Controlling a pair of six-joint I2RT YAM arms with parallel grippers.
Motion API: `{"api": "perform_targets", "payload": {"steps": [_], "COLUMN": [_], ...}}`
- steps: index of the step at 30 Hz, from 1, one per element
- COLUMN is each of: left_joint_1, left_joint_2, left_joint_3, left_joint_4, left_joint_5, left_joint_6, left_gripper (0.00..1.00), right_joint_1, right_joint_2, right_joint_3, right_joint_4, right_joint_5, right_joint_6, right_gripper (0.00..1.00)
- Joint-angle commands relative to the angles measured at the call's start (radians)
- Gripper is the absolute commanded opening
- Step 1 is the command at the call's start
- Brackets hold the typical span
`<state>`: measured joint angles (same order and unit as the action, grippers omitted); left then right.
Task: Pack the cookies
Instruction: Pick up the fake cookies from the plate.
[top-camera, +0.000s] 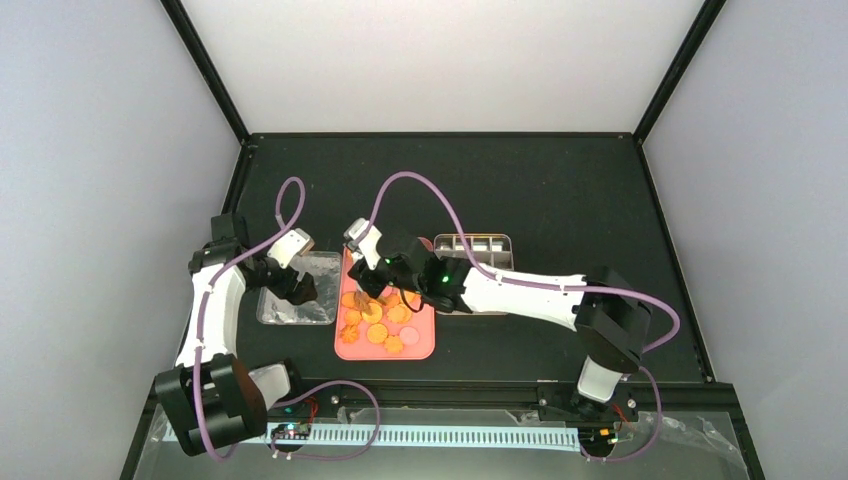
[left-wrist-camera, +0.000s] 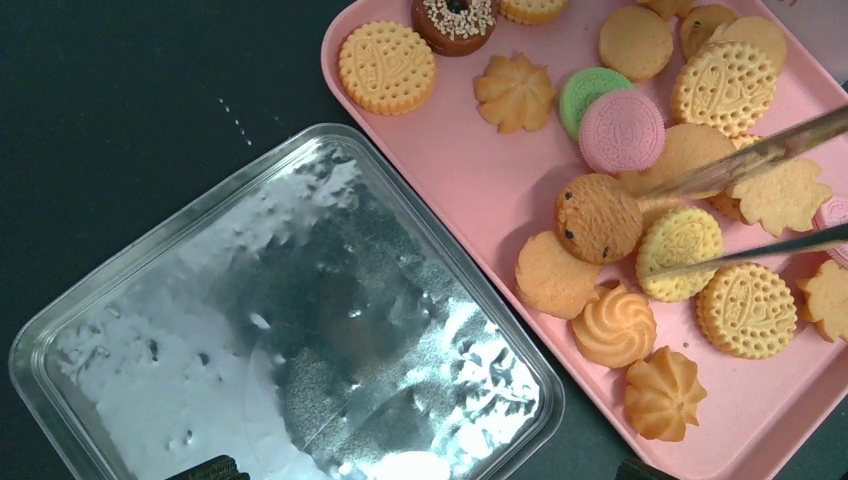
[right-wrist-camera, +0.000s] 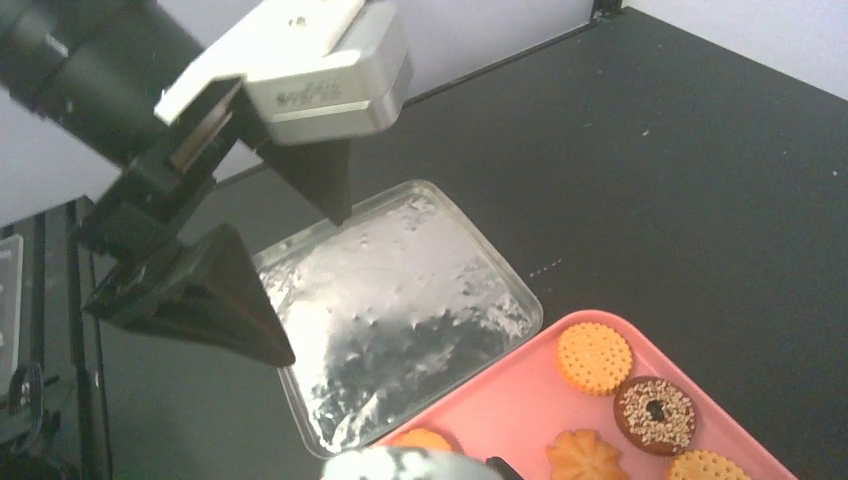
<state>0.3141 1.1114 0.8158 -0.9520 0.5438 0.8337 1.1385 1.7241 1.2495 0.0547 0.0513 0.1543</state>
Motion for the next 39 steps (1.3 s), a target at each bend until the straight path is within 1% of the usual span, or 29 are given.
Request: {"api": "perform_targets", "payload": {"steps": [1,7,11,12,16,23,27,30,35,39], "left_joint_1": [0.006,0.007,0.006,0.005,0.005,0.003,0.002,0.002,0.002,0.002], "left_joint_2": [-0.026,-0.031,-0.022,-0.020,-0.003,0.030,0.037,0.029,0.006,-0.026], "left_joint_3": [0.009,0.027,0.041,0.042,0.039,0.051,0.061,0.048,0.045,0.037], "left_joint_4": [0.010,-0.029,-0.053,-0.058,-0.045,0.023,0.020,0.001,-0.053,-0.069], "left_joint_5": [0.033,0.065,0.095,0.096,0.089,0.143,0.142,0.143,0.145,0.134], "left_joint_6": [0.005,0.042,0.066,0.072,0.095,-0.005,-0.020,0.004,0.036,0.044], "left_gripper": [0.99,0.98,0.95,0.94,0.92,0.91,0.90,0.90,0.93,0.95], "right_joint_1": [0.037,0.062,0.064,0.065,0.066,0.063,0.061,0.061,0.062,0.065], "right_joint_2": [-0.038,-0.058,-0.061,-0.064,-0.104,-0.220,-0.261,-0.248,-0.181,-0.130], "right_joint_3": [-0.042,-0.079,-0.076,-0.071,-0.068,-0.072,-0.094,-0.116,-0.108,-0.088], "right_joint_4": [0.042,0.028,0.022,0.017,0.014,0.001,-0.001,0.011,0.031,0.039], "right_joint_5": [0.053,0.078,0.091,0.095,0.113,0.128,0.110,0.100,0.101,0.095], "right_joint_6": [-0.010,-0.011,0.000,0.002,0.012,0.028,0.050,0.063,0.054,0.035], "right_gripper": [0.24,0.23,0.02,0.01,0.01,0.01,0.01,0.01,0.01,0.05]}}
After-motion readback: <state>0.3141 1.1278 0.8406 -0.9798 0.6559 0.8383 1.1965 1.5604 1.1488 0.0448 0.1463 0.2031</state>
